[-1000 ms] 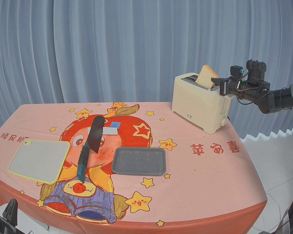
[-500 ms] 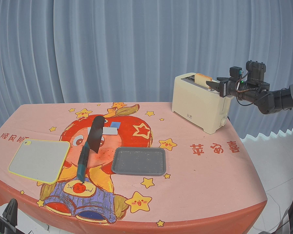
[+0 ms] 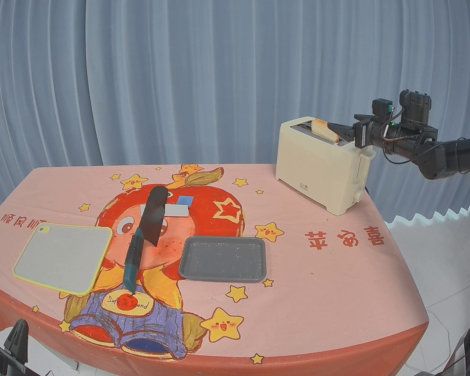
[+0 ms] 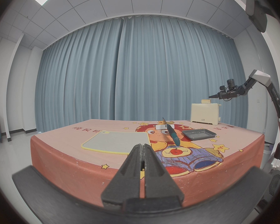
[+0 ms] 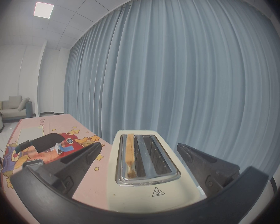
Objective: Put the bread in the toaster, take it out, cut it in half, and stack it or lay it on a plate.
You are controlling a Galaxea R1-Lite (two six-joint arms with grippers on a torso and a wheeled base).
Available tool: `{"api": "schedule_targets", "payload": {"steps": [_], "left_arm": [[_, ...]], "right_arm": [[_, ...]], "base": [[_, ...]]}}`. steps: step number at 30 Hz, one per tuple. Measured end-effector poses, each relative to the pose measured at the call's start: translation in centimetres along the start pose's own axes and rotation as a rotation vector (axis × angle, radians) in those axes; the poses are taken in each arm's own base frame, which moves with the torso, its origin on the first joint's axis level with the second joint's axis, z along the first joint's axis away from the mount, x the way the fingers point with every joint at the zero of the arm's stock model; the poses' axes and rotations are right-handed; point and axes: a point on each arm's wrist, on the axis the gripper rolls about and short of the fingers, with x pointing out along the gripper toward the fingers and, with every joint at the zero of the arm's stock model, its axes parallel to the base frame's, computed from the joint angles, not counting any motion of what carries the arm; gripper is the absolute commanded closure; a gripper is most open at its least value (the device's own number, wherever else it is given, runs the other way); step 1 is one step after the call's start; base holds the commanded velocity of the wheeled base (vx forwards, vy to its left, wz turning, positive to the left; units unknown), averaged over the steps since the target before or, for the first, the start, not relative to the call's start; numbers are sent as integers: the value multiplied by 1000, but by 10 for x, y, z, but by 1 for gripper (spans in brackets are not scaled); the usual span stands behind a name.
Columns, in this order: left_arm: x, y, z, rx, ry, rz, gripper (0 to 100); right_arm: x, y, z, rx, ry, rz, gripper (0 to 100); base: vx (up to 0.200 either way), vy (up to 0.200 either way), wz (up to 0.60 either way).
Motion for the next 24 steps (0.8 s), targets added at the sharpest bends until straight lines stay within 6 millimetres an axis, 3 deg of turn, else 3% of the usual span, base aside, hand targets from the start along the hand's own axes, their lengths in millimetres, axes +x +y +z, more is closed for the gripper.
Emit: {"api": "schedule_targets", "payload": {"steps": [11, 24], "left_arm": [[0, 0, 0, 0, 0, 1, 100], [0, 0, 0, 0, 0, 0, 100]], "right_arm": [[-49, 25, 15, 148, 16, -30, 0], [-124, 48, -21, 243, 160, -66, 0]], "base": [[0, 0, 0], [0, 0, 0]]}}
